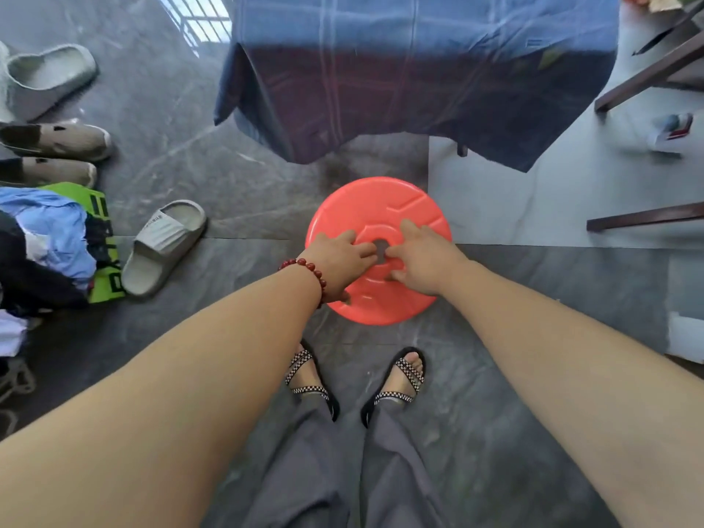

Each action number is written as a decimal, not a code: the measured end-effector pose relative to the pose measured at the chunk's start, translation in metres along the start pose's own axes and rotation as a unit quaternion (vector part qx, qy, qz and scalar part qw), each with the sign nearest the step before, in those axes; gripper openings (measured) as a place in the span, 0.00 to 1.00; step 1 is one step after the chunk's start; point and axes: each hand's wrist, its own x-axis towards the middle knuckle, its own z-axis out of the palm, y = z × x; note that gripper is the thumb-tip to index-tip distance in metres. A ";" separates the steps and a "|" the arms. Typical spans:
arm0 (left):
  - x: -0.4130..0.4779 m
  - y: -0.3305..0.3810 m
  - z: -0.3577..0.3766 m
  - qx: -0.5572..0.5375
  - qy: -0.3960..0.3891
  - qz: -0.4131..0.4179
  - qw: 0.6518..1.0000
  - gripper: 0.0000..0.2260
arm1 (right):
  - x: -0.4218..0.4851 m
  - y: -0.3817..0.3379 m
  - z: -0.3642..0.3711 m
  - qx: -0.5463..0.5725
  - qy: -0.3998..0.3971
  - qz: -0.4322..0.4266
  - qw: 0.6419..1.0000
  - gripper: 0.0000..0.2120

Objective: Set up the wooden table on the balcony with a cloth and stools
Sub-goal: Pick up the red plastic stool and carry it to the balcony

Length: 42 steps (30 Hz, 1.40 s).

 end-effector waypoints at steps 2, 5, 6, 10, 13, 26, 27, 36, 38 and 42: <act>0.017 0.002 0.016 -0.023 -0.005 0.002 1.000 0.31 | 0.012 0.006 0.018 -0.001 -0.010 0.001 1.000 0.19; 0.042 0.007 0.042 -0.040 -0.008 0.003 0.999 0.28 | 0.029 0.015 0.047 0.003 -0.012 0.001 1.000 0.19; 0.049 0.009 0.051 -0.040 -0.007 0.004 0.999 0.28 | 0.035 0.018 0.057 0.006 -0.016 0.002 1.000 0.19; 0.077 0.017 0.085 -0.032 -0.006 0.004 0.999 0.28 | 0.055 0.028 0.093 0.012 -0.026 0.001 1.000 0.19; 0.093 0.022 0.105 -0.034 -0.011 0.005 0.999 0.28 | 0.066 0.033 0.116 0.019 -0.033 0.005 0.999 0.18; 0.123 0.031 0.138 -0.056 -0.011 -0.015 0.998 0.23 | 0.088 0.040 0.153 0.035 -0.045 0.018 0.998 0.16; 0.124 0.031 0.138 -0.057 -0.010 -0.018 0.998 0.23 | 0.089 0.040 0.152 0.037 -0.043 0.019 0.998 0.16; 0.131 0.024 0.140 -0.063 0.017 -0.021 0.998 0.22 | 0.101 0.044 0.147 0.037 -0.041 0.022 0.998 0.16; 0.133 0.024 0.143 -0.065 0.013 -0.016 0.998 0.21 | 0.101 0.043 0.147 0.038 -0.047 0.027 0.998 0.16; 0.131 0.023 0.140 -0.094 -0.001 -0.013 0.996 0.21 | 0.096 0.043 0.146 0.056 -0.050 0.036 0.997 0.16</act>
